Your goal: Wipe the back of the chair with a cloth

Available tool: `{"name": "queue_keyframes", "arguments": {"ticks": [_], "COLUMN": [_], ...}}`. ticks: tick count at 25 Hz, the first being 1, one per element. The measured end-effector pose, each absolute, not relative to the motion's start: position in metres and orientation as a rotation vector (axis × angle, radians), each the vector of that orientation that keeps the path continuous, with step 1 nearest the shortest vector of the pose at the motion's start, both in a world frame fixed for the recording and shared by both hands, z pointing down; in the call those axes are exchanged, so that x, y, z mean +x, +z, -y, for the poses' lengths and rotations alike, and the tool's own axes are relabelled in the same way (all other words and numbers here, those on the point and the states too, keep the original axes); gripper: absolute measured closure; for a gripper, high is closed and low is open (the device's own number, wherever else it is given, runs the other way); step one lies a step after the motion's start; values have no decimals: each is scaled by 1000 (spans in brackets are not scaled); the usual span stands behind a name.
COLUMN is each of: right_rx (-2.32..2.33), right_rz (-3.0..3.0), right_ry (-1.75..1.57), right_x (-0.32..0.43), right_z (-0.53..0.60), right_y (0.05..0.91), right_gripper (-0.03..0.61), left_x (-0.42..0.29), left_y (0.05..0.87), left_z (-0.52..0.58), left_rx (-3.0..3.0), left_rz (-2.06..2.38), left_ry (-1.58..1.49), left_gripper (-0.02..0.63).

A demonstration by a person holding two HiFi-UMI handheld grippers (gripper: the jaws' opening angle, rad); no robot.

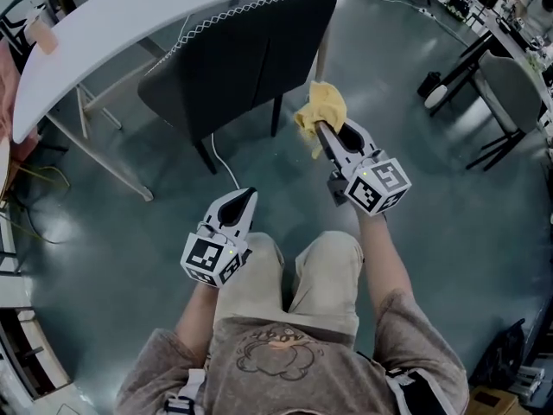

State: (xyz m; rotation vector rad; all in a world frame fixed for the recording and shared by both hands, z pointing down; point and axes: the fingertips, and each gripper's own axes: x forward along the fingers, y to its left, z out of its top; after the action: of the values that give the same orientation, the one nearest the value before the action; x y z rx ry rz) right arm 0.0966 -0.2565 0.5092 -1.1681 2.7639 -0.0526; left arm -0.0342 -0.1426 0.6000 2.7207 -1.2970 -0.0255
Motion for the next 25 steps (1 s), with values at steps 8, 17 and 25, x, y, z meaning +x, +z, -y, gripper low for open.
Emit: {"name": "queue_keyframes", "arguments": {"ticks": [8,17,25], "right_rx": [-1184,-1253,-1225], "right_rz": [-2719,-2696,-2783], "right_ry": [43,118,182], "right_x": [109,119,82], "right_z": [310,357,365], "right_y": [432,390,386], "right_gripper": [479,479,479], "left_x": [-32,-36,-43], "left_y": [602,605,601], "left_z": [139,131,129], "left_rx": [2721,2718,2718], "left_rz": [1293,1282,1305], "left_ry": [-22,-8,-14], "left_gripper": [603,603,603]}}
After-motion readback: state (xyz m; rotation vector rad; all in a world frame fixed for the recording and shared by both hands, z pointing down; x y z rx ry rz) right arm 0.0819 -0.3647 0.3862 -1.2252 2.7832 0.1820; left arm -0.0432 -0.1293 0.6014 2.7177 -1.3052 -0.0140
